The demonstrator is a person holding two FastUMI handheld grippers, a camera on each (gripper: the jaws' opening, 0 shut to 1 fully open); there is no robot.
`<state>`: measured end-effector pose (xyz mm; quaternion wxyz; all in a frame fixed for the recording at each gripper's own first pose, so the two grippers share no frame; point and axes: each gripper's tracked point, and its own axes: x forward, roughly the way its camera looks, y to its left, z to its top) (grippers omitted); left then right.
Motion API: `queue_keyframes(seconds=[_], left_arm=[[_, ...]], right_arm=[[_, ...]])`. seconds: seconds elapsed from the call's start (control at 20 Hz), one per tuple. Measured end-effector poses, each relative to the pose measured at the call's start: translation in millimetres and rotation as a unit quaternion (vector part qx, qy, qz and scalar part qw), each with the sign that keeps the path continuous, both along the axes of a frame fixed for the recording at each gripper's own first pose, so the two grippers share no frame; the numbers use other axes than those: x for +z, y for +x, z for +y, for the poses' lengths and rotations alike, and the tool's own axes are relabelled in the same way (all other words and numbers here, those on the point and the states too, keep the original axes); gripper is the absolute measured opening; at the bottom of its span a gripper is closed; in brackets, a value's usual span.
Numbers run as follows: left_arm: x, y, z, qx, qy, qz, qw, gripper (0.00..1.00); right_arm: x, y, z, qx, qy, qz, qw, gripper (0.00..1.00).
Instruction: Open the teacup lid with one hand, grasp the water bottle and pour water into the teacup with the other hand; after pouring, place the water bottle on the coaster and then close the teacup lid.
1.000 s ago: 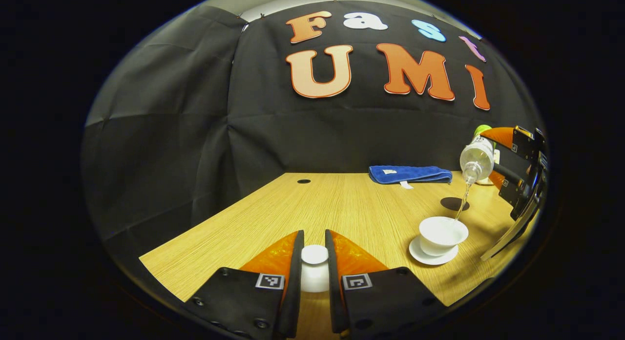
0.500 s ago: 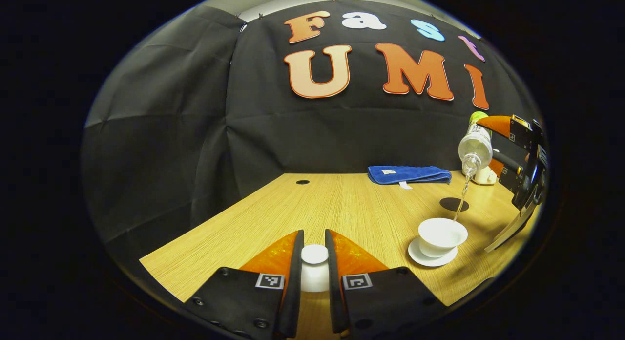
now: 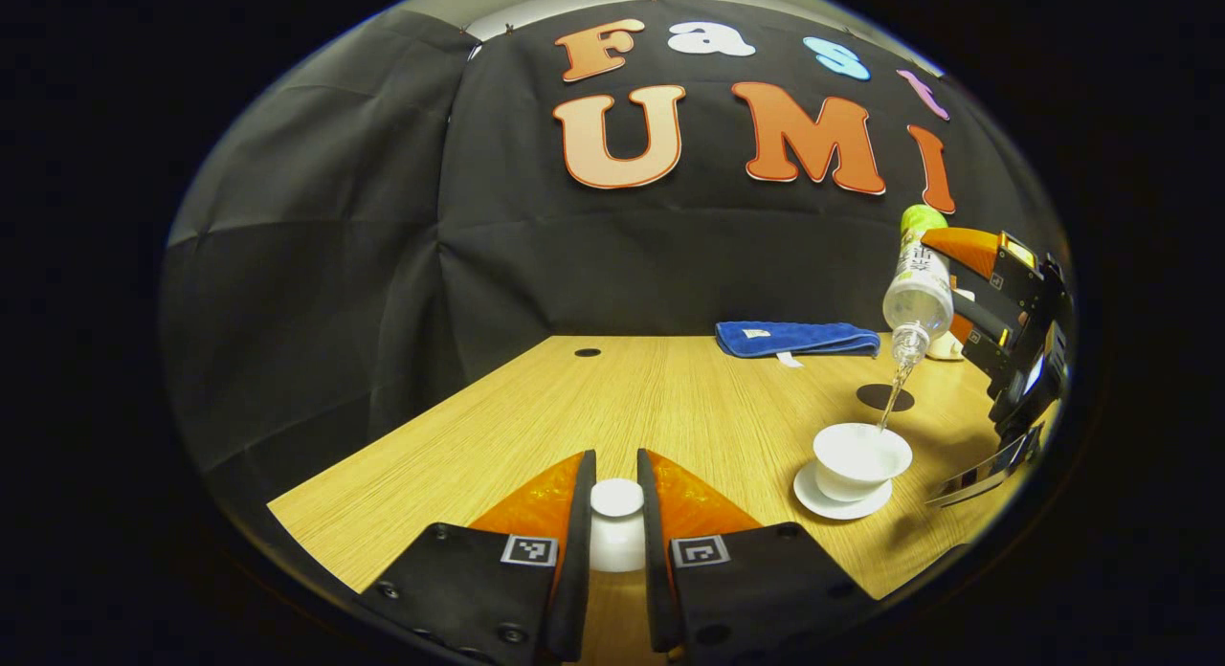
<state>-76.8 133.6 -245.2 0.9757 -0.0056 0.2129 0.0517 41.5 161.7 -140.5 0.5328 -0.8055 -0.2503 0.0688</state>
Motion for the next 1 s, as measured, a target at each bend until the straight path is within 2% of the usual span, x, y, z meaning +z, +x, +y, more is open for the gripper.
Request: queue_keyframes(seconds=[0.2, 0.75, 1.0], left_arm=[[1.6, -0.1, 0.8, -0.001, 0.002, -0.004, 1.000, 0.30], [2.4, -3.7, 1.0, -0.003, 0.001, -0.002, 1.000, 0.29], [7.5, -3.8, -0.8, -0.008, 0.000, -0.008, 1.000, 0.29]], right_arm=[[0.7, -2.8, 9.1, 0.017, -0.009, -0.015, 1.000, 0.62], [-12.8, -7.4, 16.8, 0.044, -0.037, -0.013, 0.998, 0.62], [-26.0, -5.6, 12.8, 0.029, -0.027, 0.012, 0.999, 0.63]])
